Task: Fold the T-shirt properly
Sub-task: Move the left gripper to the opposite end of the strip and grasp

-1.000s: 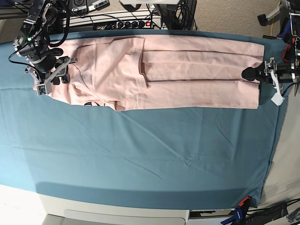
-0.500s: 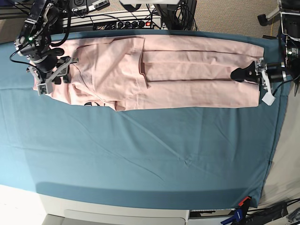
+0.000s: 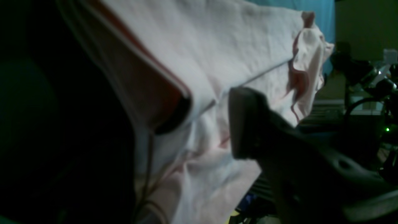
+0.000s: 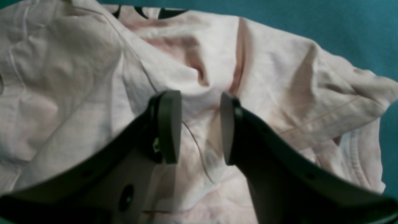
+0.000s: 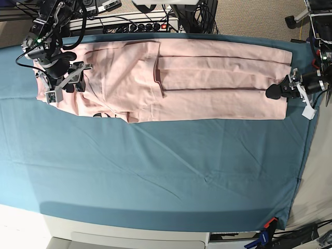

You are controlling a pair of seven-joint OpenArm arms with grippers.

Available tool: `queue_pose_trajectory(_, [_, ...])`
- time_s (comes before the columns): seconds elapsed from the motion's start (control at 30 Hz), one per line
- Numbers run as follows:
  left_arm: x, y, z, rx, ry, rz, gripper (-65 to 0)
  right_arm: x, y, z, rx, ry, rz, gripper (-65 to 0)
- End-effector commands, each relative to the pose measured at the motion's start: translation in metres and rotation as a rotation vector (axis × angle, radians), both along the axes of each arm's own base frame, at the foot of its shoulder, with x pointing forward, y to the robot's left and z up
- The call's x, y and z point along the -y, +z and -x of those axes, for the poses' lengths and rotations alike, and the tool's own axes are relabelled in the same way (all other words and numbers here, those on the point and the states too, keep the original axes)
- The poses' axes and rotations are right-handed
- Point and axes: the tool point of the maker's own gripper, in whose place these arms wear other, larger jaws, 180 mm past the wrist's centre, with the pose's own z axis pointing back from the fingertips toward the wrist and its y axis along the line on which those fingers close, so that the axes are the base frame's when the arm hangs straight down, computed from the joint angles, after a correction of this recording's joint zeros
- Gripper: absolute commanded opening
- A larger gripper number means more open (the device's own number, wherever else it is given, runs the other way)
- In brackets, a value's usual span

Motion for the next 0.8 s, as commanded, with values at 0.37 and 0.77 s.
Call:
queue_pose_trajectory(0.37, [-0.007,-0.005,0.011,-0.033,-0.009,-0.028,-40.2,0.002,0.011,-0.007,0.046,0.002,0.003,-43.3])
queue_pose_trajectory(0.77, [0.002,-0.007,0.011,-0.026,-0.004,-0.002,-61.0,0.002,0.011,-0.007,0.046,0.002,0.003,-43.3])
